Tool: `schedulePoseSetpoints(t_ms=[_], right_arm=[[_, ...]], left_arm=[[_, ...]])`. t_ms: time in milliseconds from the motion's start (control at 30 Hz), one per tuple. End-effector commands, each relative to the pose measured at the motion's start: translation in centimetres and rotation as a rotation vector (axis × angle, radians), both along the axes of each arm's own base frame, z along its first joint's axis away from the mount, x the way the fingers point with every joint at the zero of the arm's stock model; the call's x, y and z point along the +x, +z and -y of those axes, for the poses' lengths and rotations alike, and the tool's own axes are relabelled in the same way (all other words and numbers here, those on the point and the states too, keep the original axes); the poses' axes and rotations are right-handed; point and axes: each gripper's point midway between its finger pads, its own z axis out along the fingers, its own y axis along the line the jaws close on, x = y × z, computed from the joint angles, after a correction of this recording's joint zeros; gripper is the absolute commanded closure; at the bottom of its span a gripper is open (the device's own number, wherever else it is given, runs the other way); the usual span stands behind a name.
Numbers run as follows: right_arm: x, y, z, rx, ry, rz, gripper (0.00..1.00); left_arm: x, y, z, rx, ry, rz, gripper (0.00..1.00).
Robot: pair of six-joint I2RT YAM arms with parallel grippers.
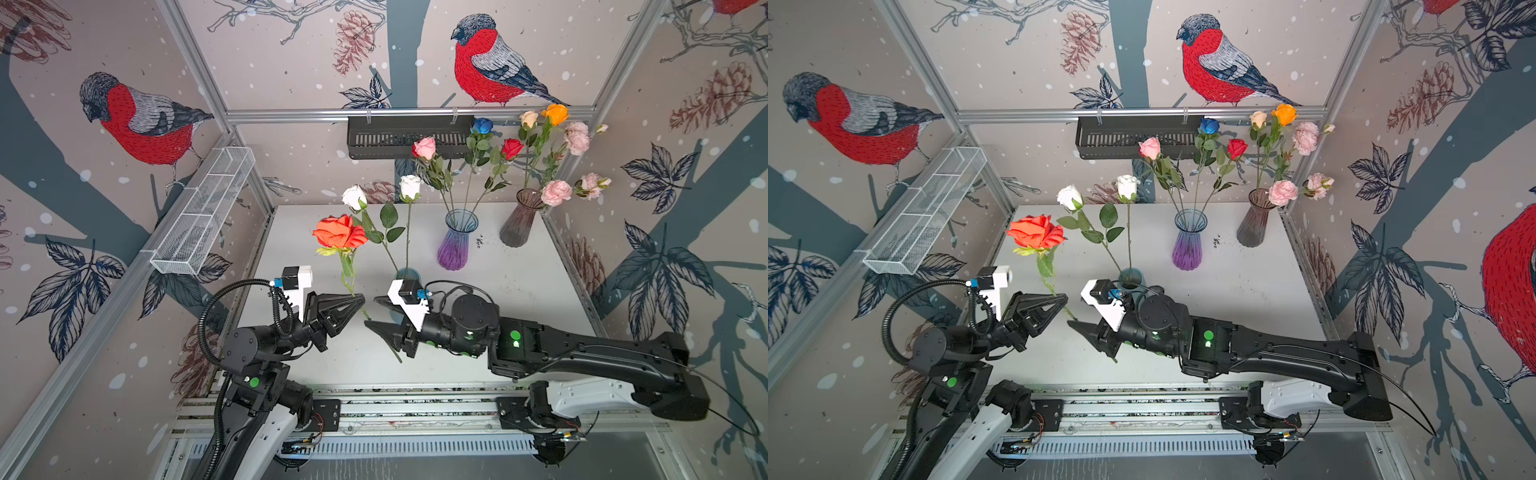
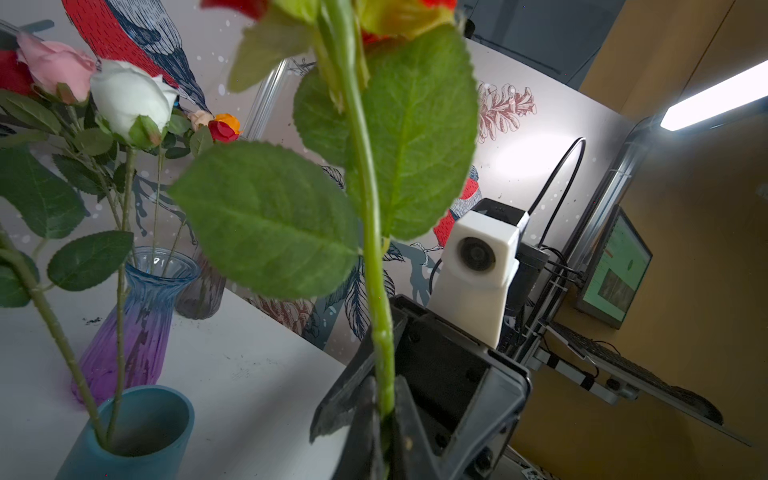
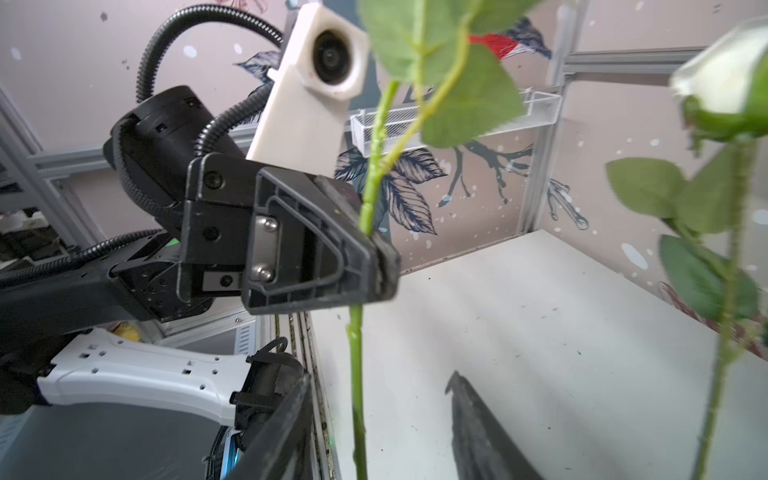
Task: Arrange the flowers into the vase
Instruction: 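Close the left gripper on the red rose stem and open the right gripper, then carry the red rose over the teal vase with the left gripper while right draws back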
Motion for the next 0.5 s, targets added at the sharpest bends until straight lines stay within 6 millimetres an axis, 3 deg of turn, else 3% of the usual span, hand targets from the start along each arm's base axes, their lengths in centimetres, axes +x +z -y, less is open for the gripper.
schedulePoseSetpoints(t_ms=[0, 133, 300, 467], right_arm=[[2.9, 0.0, 3.8, 0.026, -0.216, -0.061, 0.46], [5.2, -2.0, 10.3, 0.05, -0.438, -0.15, 0.44], [8.2, -8.1, 18.8, 0.035, -0.721, -0.277, 0.43], [9.3, -12.7, 22.3, 0.014, -0.804, -0.313, 0.42]], left_arm=[[1.5, 0.4, -0.1, 0.036, 0.078, 0.05, 1.0], [3.4, 2.4, 0.2, 0.036, 0.114, 0.086, 1.0], [5.2, 6.2, 0.7, 0.056, 0.148, 0.16, 1.0], [7.4, 10.2, 1.4, 0.07, 0.171, 0.216, 1.0]])
